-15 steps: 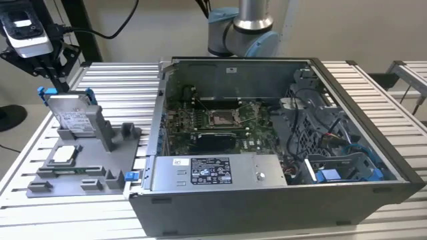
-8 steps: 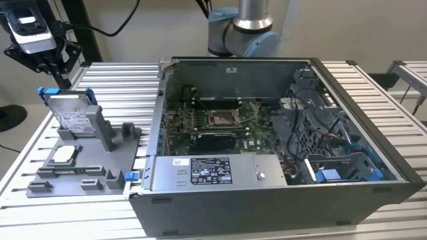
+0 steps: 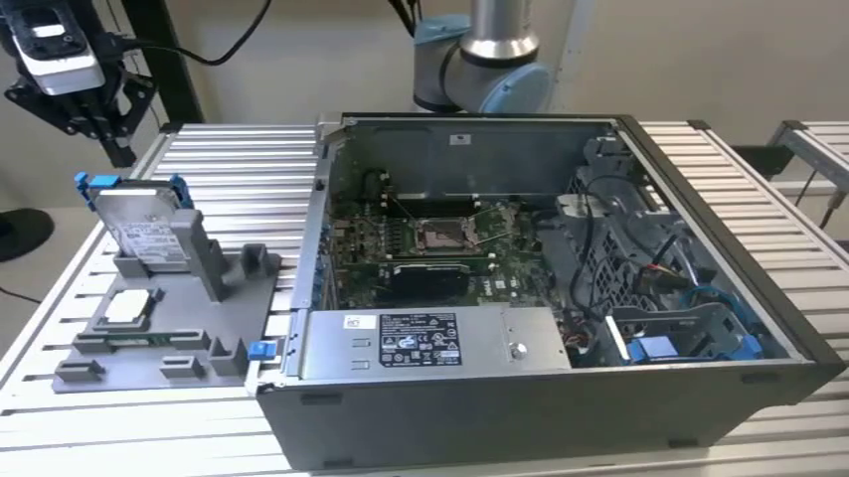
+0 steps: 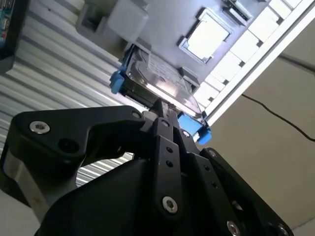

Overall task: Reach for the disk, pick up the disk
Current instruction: 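Reach for the disk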

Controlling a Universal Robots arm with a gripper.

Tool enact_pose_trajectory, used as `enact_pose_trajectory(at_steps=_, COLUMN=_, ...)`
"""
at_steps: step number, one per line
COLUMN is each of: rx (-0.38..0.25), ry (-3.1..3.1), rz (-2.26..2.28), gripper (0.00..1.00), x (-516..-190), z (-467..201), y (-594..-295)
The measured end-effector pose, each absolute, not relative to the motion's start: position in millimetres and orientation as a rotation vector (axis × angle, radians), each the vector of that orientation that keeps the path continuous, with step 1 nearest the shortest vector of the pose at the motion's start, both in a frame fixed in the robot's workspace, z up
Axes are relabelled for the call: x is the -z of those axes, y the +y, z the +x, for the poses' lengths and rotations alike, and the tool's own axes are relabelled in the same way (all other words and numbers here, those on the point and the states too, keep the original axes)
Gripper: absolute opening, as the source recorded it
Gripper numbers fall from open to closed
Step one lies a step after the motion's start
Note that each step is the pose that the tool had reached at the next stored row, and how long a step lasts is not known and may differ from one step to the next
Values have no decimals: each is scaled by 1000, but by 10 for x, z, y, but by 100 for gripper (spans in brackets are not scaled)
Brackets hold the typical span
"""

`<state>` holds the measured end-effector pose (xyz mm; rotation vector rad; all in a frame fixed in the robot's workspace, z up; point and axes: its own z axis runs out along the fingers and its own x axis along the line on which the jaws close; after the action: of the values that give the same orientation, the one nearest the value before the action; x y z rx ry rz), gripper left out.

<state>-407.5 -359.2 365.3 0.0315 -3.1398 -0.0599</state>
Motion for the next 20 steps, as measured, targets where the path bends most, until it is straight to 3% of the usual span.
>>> enact_pose_trajectory(at_steps=20, rx=60, ry=-3140, rz=36, gripper=0, x=-3615, z=-4458, y=-3431)
